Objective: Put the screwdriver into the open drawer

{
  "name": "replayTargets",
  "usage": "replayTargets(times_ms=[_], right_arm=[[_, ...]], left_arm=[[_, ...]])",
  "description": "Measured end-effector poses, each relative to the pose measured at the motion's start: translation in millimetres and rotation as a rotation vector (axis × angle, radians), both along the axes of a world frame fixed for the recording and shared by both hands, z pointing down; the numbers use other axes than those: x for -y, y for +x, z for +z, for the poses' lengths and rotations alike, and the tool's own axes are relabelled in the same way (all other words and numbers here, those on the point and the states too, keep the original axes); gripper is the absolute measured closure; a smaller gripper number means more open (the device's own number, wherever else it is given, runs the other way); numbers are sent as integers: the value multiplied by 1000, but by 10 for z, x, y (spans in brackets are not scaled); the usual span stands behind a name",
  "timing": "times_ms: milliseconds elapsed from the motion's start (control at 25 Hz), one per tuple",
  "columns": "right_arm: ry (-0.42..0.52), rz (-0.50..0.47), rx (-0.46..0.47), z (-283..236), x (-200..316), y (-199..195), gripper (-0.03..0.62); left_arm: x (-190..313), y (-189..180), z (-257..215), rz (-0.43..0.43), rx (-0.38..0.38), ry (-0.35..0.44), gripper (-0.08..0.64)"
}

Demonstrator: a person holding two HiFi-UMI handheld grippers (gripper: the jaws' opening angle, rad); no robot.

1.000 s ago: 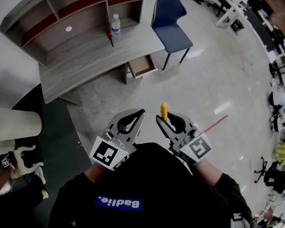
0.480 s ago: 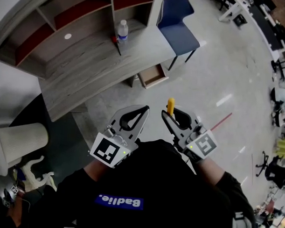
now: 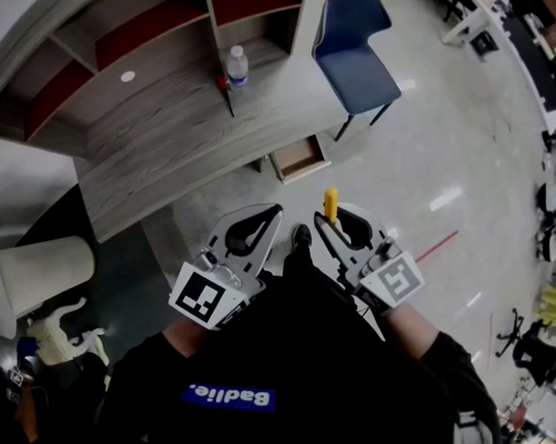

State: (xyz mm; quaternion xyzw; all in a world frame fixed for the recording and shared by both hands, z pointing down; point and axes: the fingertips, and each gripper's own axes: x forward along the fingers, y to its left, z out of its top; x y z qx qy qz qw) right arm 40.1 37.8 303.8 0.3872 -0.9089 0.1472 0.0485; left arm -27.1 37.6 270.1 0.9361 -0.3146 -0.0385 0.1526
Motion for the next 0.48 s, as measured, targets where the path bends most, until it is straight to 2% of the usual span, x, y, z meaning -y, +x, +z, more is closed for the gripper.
replayTargets(times_ms=[240, 480], right_arm=[[19, -111, -17, 154, 454, 275, 486], [12, -202, -32, 339, 712, 480, 486]], left_arm=[[253, 238, 54, -94, 15, -31, 563], [467, 451, -42, -190, -15, 3, 561]])
